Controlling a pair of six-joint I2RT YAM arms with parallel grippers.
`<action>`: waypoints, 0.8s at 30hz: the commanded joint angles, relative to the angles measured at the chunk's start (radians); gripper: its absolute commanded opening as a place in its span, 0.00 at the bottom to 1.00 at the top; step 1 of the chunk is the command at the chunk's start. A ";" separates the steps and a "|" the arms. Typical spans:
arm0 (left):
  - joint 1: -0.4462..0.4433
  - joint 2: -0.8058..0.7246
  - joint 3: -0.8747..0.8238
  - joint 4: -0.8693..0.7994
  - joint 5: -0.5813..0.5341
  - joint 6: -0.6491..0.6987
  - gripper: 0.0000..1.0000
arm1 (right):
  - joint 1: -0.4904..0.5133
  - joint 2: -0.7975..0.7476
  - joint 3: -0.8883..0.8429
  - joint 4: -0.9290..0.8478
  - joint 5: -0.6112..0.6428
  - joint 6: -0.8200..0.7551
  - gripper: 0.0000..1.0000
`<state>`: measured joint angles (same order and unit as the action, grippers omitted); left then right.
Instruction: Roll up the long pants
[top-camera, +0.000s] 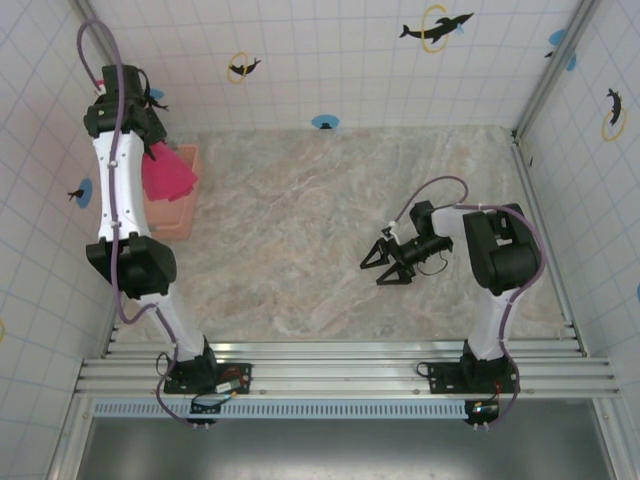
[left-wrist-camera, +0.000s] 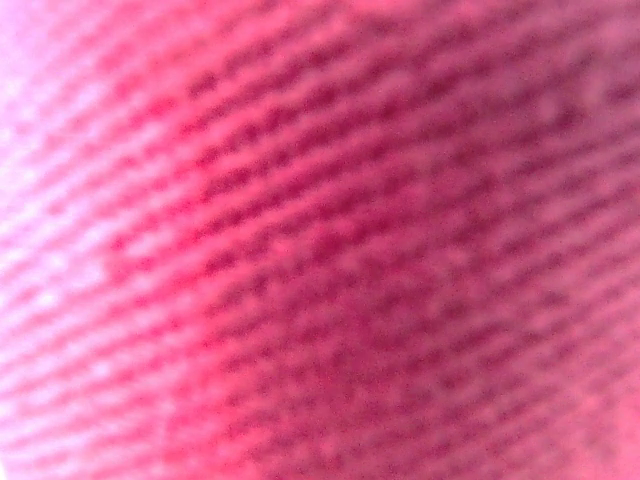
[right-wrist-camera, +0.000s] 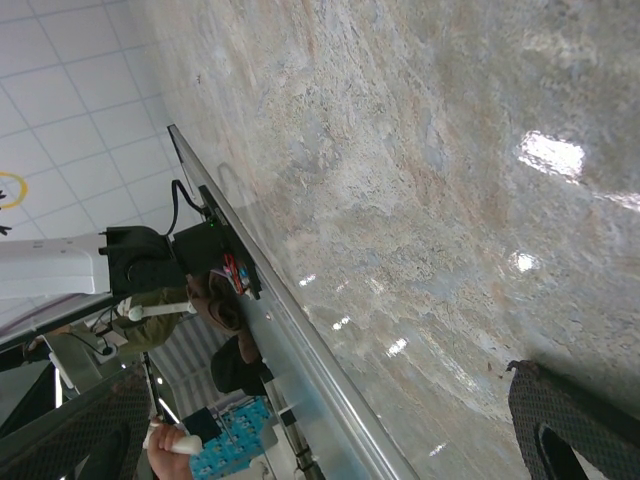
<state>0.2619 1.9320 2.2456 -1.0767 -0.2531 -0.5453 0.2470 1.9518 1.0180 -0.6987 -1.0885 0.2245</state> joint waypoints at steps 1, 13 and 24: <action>0.026 -0.033 -0.062 0.112 -0.008 0.009 0.00 | 0.025 0.071 -0.059 -0.011 0.349 -0.002 0.96; 0.090 0.098 -0.091 0.172 0.006 0.029 0.00 | 0.077 0.063 0.000 -0.030 0.363 0.055 0.96; 0.163 0.408 0.158 -0.003 0.156 0.040 0.01 | 0.191 0.127 0.155 -0.029 0.406 0.163 0.96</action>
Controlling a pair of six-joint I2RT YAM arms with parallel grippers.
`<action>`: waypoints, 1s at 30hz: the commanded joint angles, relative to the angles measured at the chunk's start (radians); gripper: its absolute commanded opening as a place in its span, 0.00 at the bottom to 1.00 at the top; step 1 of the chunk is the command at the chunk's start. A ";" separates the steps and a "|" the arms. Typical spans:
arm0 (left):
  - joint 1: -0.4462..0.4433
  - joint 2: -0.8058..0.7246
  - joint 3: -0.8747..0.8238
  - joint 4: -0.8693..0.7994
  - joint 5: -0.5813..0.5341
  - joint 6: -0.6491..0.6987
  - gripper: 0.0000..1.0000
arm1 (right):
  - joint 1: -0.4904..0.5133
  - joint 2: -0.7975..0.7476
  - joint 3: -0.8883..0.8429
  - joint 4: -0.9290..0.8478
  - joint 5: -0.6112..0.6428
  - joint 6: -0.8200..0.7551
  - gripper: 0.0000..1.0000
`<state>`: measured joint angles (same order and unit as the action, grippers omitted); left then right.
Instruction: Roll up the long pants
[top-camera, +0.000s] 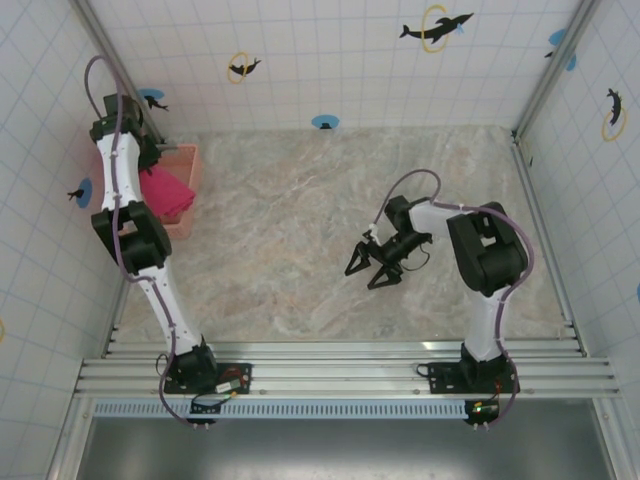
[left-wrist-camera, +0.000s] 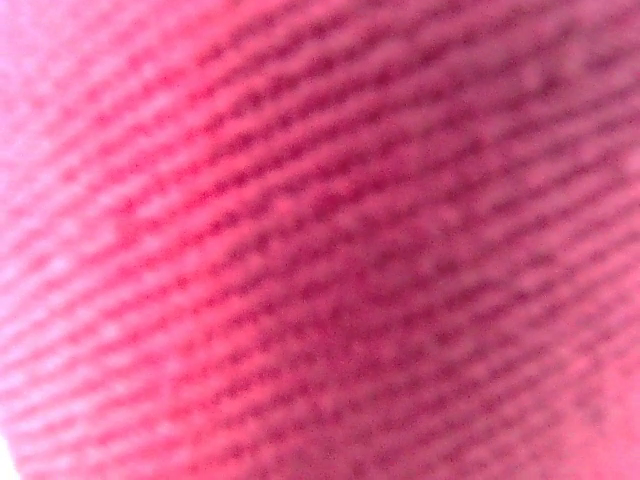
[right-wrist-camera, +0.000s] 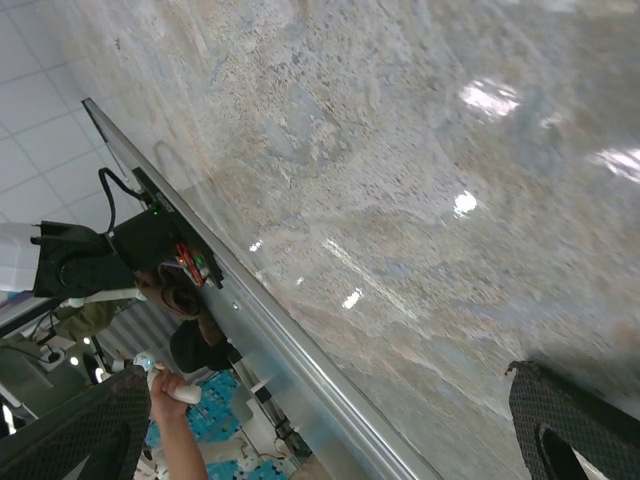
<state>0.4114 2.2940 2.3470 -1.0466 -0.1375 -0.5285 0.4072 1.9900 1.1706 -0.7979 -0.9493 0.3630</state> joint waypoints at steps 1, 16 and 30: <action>0.017 0.071 0.057 -0.037 0.068 0.029 0.08 | 0.041 0.093 0.022 0.070 0.271 0.036 0.96; 0.036 0.221 0.006 -0.188 0.265 0.177 0.97 | 0.079 0.183 0.295 -0.015 0.314 0.082 0.96; 0.037 -0.151 -0.219 -0.186 0.072 0.308 0.97 | 0.073 0.270 0.438 -0.024 0.286 0.050 0.96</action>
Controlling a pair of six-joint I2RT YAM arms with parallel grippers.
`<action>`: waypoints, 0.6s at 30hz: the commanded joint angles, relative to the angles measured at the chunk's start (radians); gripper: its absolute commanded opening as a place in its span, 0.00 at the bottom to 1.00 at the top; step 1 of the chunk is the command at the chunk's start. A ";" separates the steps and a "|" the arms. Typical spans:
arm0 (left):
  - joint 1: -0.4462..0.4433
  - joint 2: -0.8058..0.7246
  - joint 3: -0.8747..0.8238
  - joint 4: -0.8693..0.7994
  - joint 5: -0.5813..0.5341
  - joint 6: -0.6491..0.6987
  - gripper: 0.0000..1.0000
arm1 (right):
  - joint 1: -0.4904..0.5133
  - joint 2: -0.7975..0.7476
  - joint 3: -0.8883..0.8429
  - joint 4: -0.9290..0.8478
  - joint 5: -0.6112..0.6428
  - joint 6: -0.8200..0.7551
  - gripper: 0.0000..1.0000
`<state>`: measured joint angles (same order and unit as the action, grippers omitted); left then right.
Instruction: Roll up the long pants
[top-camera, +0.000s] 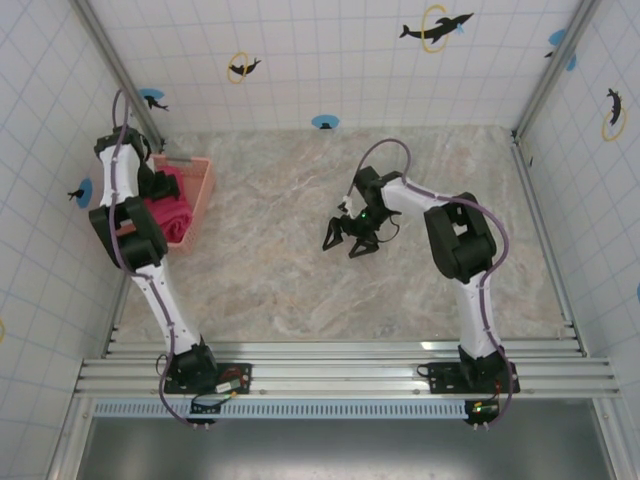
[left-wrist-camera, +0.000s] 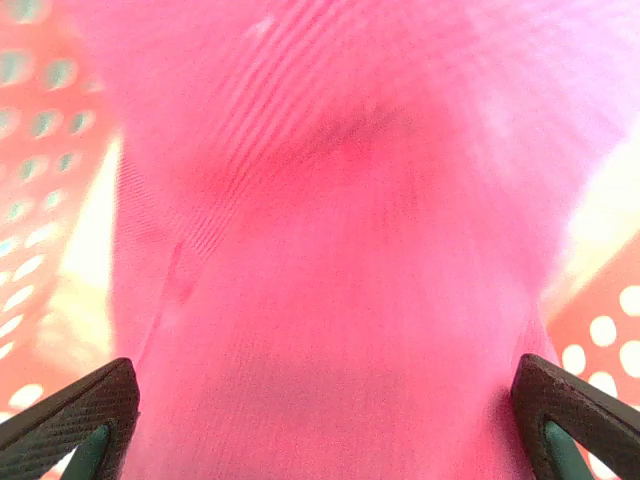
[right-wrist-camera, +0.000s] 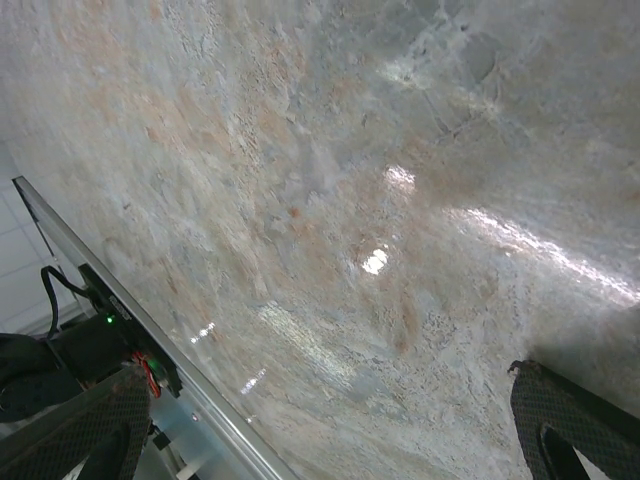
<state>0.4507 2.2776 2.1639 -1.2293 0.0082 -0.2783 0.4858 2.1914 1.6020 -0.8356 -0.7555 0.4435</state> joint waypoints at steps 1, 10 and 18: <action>-0.003 -0.149 -0.041 -0.011 -0.126 0.073 0.98 | -0.007 0.071 0.010 0.013 0.091 -0.032 0.96; 0.006 -0.358 -0.260 0.091 -0.203 0.063 0.98 | -0.010 0.050 0.000 0.019 0.094 -0.069 0.96; 0.003 -0.925 -0.958 0.587 0.177 0.002 0.97 | -0.092 -0.047 -0.013 0.017 0.157 -0.158 0.96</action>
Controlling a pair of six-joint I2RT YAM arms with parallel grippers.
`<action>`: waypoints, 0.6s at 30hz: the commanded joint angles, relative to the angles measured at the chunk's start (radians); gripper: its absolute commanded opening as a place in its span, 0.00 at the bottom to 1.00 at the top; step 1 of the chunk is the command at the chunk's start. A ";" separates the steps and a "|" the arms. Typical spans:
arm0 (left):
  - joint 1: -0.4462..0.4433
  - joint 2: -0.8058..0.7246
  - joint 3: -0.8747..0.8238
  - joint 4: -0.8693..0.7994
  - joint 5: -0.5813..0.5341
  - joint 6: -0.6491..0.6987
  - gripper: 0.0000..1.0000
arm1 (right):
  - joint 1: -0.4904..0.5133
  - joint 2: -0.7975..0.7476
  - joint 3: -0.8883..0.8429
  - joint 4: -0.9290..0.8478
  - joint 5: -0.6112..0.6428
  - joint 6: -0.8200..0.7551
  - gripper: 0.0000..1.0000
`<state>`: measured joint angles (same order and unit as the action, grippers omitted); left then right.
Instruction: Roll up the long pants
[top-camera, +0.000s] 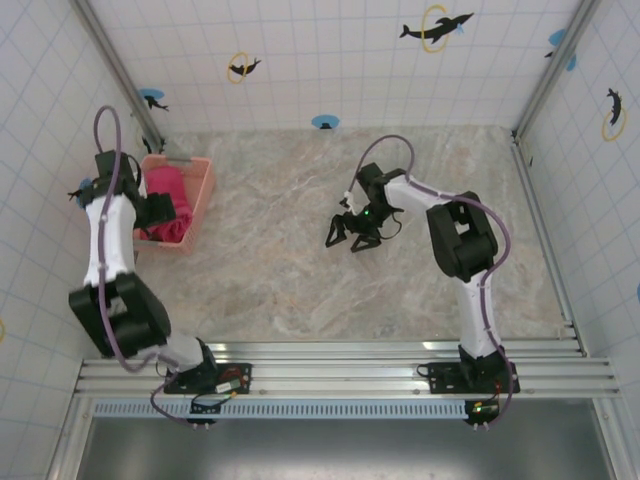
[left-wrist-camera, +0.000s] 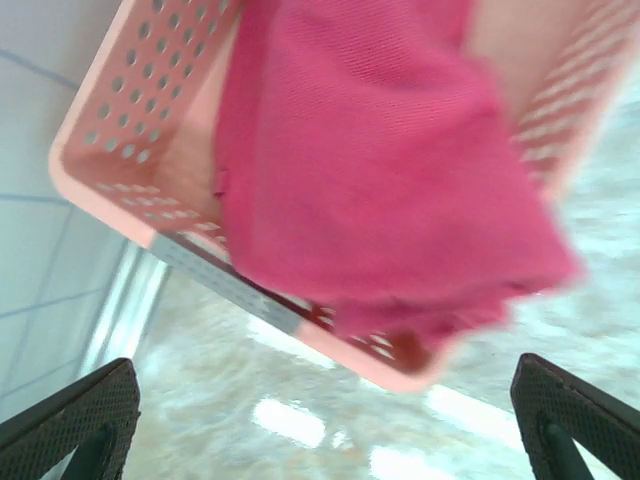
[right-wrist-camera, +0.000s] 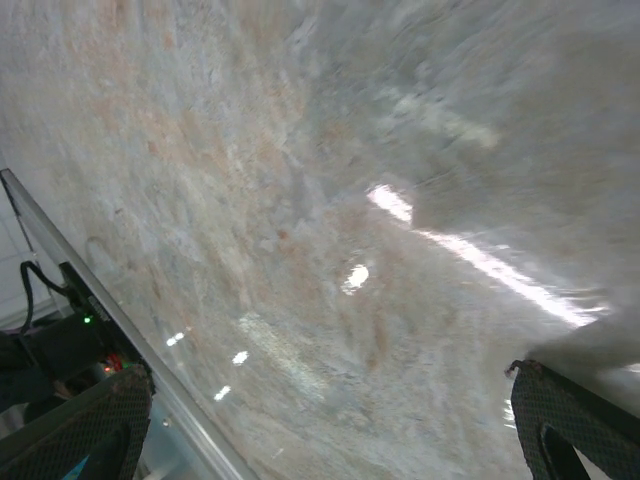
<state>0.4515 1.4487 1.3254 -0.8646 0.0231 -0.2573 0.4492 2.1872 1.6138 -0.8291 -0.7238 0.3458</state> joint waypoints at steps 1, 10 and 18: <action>0.002 -0.110 -0.170 0.239 0.177 -0.006 0.97 | -0.077 -0.064 -0.023 0.006 0.147 -0.075 0.96; -0.039 -0.171 -0.532 0.648 0.429 0.049 0.98 | -0.287 -0.301 -0.106 0.109 0.468 -0.171 0.96; -0.211 -0.214 -0.851 1.218 0.297 0.067 0.98 | -0.327 -0.488 -0.400 0.381 0.634 -0.262 0.96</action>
<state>0.2813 1.2308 0.5392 0.0574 0.3645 -0.2127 0.1169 1.7382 1.2766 -0.5514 -0.1890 0.1448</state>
